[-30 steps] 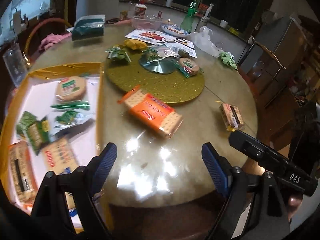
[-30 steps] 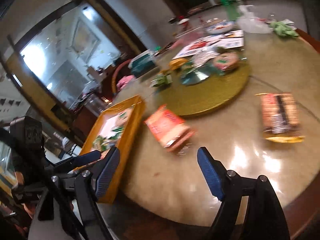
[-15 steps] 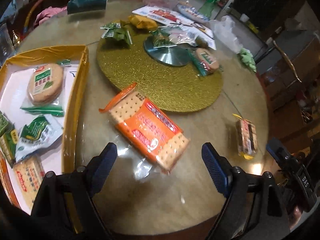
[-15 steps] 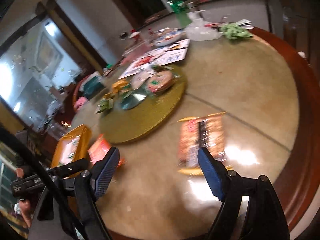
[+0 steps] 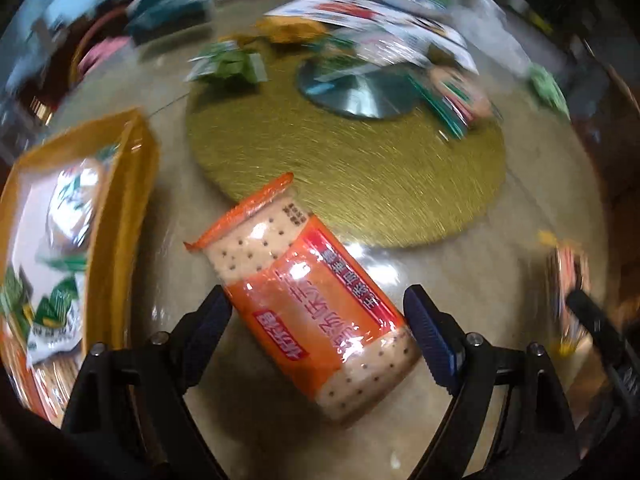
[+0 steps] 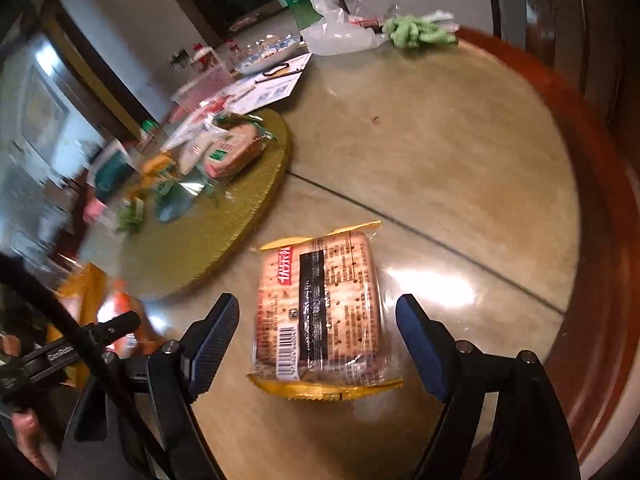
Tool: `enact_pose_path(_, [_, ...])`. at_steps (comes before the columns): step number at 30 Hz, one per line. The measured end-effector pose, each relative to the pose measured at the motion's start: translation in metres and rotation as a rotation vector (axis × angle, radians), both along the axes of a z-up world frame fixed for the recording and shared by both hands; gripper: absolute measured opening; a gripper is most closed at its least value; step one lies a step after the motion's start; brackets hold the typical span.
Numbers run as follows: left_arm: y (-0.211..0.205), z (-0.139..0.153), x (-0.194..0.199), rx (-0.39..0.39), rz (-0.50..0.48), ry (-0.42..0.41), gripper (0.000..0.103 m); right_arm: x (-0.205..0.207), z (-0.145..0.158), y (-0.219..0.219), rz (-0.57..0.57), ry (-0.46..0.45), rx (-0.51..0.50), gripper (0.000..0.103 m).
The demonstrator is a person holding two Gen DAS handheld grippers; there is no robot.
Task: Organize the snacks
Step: 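Grasp the orange soda cracker pack with left tool while right grasps brown barcode cracker pack, then carry both cracker packs into the gold tray and open both tools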
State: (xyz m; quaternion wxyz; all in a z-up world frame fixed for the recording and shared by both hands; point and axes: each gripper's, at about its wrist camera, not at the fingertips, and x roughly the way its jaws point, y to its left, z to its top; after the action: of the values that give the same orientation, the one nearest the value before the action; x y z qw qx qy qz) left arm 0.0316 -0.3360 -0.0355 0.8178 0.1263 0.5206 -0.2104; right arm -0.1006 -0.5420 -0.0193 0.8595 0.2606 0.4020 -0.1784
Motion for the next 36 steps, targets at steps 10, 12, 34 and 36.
enact_pose_path(10, [0.035, 0.001, -0.060, -0.021, -0.189, 0.006, 0.082, -0.011, -0.001, 0.026, 0.027, 0.066, -0.130, 0.069])
enact_pose_path(12, [0.036, 0.004, -0.062, -0.022, -0.174, -0.023, 0.082, -0.015, 0.000, 0.031, 0.049, 0.062, -0.126, 0.069])
enact_pose_path(34, [0.087, 0.034, -0.073, -0.317, -0.147, 0.018, 0.057, -0.022, -0.001, 0.063, 0.199, -0.089, 0.091, 0.068])
enact_pose_path(36, [0.106, 0.052, -0.073, -0.361, -0.126, -0.010, 0.057, -0.019, 0.003, 0.075, 0.229, -0.112, 0.112, 0.068])
